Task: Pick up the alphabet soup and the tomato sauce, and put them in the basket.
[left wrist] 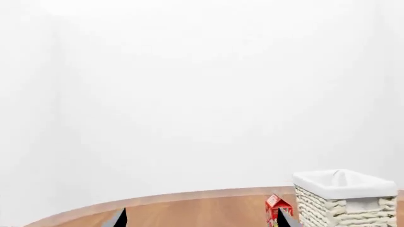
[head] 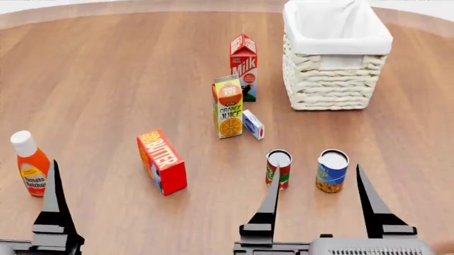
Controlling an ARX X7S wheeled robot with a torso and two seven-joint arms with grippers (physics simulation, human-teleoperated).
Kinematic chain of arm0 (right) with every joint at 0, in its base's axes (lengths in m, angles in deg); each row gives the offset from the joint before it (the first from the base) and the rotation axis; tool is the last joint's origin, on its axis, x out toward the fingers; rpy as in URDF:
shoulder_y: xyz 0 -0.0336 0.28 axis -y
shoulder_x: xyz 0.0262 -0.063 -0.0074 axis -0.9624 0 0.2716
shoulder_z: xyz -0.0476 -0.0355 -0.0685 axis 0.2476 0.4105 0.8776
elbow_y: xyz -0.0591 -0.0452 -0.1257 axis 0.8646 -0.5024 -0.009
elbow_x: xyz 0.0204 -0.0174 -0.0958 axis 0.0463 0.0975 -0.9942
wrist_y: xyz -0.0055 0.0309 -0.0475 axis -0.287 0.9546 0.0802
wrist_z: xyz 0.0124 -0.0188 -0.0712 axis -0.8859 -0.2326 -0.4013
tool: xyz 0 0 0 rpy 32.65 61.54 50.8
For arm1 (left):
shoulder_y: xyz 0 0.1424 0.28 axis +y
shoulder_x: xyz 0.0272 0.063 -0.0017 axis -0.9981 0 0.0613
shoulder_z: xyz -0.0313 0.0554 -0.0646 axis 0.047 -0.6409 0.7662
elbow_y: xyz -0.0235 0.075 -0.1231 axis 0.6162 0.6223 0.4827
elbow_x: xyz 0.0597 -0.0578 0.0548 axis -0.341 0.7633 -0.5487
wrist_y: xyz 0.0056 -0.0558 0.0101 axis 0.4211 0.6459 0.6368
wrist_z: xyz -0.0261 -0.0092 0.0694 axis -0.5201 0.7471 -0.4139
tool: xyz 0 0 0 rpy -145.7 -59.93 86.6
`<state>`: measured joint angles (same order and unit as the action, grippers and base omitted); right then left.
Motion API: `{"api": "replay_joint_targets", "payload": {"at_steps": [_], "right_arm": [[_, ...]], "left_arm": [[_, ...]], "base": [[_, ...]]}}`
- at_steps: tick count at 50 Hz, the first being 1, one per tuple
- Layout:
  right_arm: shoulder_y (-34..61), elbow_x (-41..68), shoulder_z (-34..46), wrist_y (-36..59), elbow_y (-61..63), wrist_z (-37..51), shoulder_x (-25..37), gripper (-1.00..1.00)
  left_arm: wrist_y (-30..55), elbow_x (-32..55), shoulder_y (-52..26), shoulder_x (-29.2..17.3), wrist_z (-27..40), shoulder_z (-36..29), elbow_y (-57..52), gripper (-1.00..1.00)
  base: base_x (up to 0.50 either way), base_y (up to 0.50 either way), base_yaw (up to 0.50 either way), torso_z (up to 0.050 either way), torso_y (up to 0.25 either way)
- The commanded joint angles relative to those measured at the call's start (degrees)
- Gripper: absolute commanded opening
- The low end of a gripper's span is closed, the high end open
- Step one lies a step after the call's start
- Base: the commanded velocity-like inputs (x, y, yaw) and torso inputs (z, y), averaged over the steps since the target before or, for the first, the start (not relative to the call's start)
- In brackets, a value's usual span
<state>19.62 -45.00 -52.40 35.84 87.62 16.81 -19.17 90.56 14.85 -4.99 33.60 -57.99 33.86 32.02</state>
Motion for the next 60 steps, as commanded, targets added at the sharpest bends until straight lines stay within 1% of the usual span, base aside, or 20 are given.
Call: {"api": "replay_joint_targets", "payload": {"at_steps": [1, 3, 5, 12, 14, 15, 18, 19, 20, 24, 26, 27, 32, 44, 45, 50, 51, 53, 59, 60], "right_arm": [[1.5, -1.0, 1.3, 7.8, 13.3, 1.1, 1.4, 1.0], [1.6, -0.8, 1.3, 7.9, 13.2, 1.3, 1.4, 1.0], [-0.1, -0.9, 1.5, 2.9, 9.9, 2.0, 1.7, 1.0], [-1.0, -1.1, 2.2, 2.3, 10.1, 3.0, 2.0, 1.0], [0.6, -1.0, 2.3, 6.7, 13.1, 2.7, 1.9, 1.0], [-0.6, -1.0, 2.4, 3.5, 11.2, 3.2, 2.1, 1.0], [-1.0, -0.8, 2.4, 2.8, 11.2, 3.5, 2.2, 1.0], [0.5, -0.8, 3.3, 7.3, 14.2, 2.8, 2.3, 1.0], [0.6, -0.8, 3.3, 7.6, 14.4, 2.8, 2.3, 1.0], [-2.0, -0.8, 3.7, 1.4, 10.5, 3.7, 2.8, 1.0], [-1.2, -0.6, 3.7, 3.8, 12.0, 3.5, 2.9, 1.0], [-2.1, -0.7, 3.9, 1.6, 10.8, 3.8, 3.0, 1.0], [-1.4, -0.4, 4.1, 3.4, 11.7, 3.9, 3.2, 1.0], [-2.4, -0.4, 4.9, 0.8, 10.1, 4.7, 4.1, 1.0], [-1.0, -0.1, 4.8, 4.1, 12.1, 4.4, 4.0, 1.0], [-2.3, -0.2, 5.1, 1.0, 10.4, 5.0, 4.4, 1.0], [-1.1, -0.1, 5.2, 4.0, 12.2, 4.7, 4.3, 1.0], [-2.2, -0.3, 5.4, 1.2, 10.4, 5.1, 4.5, 1.0], [-2.3, -1.7, 6.6, 0.7, 10.1, 5.4, 5.2, 1.0], [-0.7, -1.6, 6.7, 4.5, 12.4, 4.9, 5.1, 1.0]], "left_arm": [[2.0, 0.2, 0.4, -1.8, 0.9, 0.3, -10.4, 1.0], [1.7, 0.2, 0.6, -2.0, 1.1, 0.2, -10.1, 1.0], [1.5, 0.2, 0.6, -2.1, 1.2, 0.0, -10.0, 1.0], [0.7, -0.1, 1.3, -2.3, 1.8, -0.9, -9.7, 1.0], [1.2, 0.0, 1.3, -2.4, 2.0, -0.9, -10.3, 1.0], [1.4, -0.2, 1.3, -2.4, 2.1, -1.0, -10.6, 1.0], [1.9, -0.2, 1.1, -2.5, 2.3, -1.3, -11.1, 1.0], [2.0, 0.7, 1.5, -1.6, 3.3, -0.5, -11.5, 1.0], [1.8, 0.6, 1.6, -1.6, 3.4, -0.7, -11.4, 1.0], [2.3, 0.8, 1.5, -1.9, 3.6, -0.8, -11.6, 1.0], [2.4, 1.0, 1.5, -2.0, 3.8, -0.8, -11.8, 1.0], [2.0, 1.0, 1.7, -2.0, 3.8, -0.9, -11.4, 1.0], [1.4, 1.2, 1.8, -2.3, 4.1, -1.0, -10.8, 1.0], [1.7, 1.4, 1.9, -2.9, 5.0, -1.4, -11.1, 1.0], [1.7, 1.4, 1.9, -2.9, 5.1, -1.4, -11.0, 1.0], [1.5, 1.7, 1.9, -3.1, 5.3, -1.6, -10.8, 1.0], [1.3, 1.8, 2.0, -3.2, 5.4, -1.6, -10.7, 1.0], [1.5, 1.8, 2.0, -3.3, 5.5, -1.7, -10.8, 1.0], [1.4, 2.1, 2.0, -3.5, 5.8, -1.8, -10.5, 1.0], [1.4, 2.1, 2.0, -3.6, 5.8, -1.9, -10.4, 1.0]], "base": [[0.0, 0.0, 0.0, 0.05, 0.059], [0.0, 0.0, 0.0, 0.05, 0.06], [0.0, 0.0, 0.0, 0.05, 0.061], [0.0, 0.0, 0.0, 0.05, 0.059], [0.0, 0.0, 0.0, 0.05, 0.058], [0.0, 0.0, 0.0, 0.05, 0.062], [0.0, 0.0, 0.0, 0.05, 0.059], [0.0, -0.23, 0.0, 0.0, 0.0], [0.0, -0.22, 0.0, 0.0, 0.0], [0.0, -0.19, 0.0, 0.0, 0.0], [0.0, -0.18, 0.0, 0.0, 0.0], [0.0, -0.19, 0.0, 0.0, 0.0], [0.0, -0.18, 0.0, 0.0, 0.0], [0.0, -0.19, 0.0, 0.0, 0.0], [0.0, -0.18, 0.0, 0.0, 0.0], [0.0, -0.19, 0.0, 0.0, 0.0], [0.0, -0.18, 0.0, 0.0, 0.0], [0.0, -0.19, 0.0, 0.0, 0.0], [0.0, -0.08, 0.0, 0.0, 0.0], [0.0, 0.0, 0.0, 0.0, 0.0]]}}
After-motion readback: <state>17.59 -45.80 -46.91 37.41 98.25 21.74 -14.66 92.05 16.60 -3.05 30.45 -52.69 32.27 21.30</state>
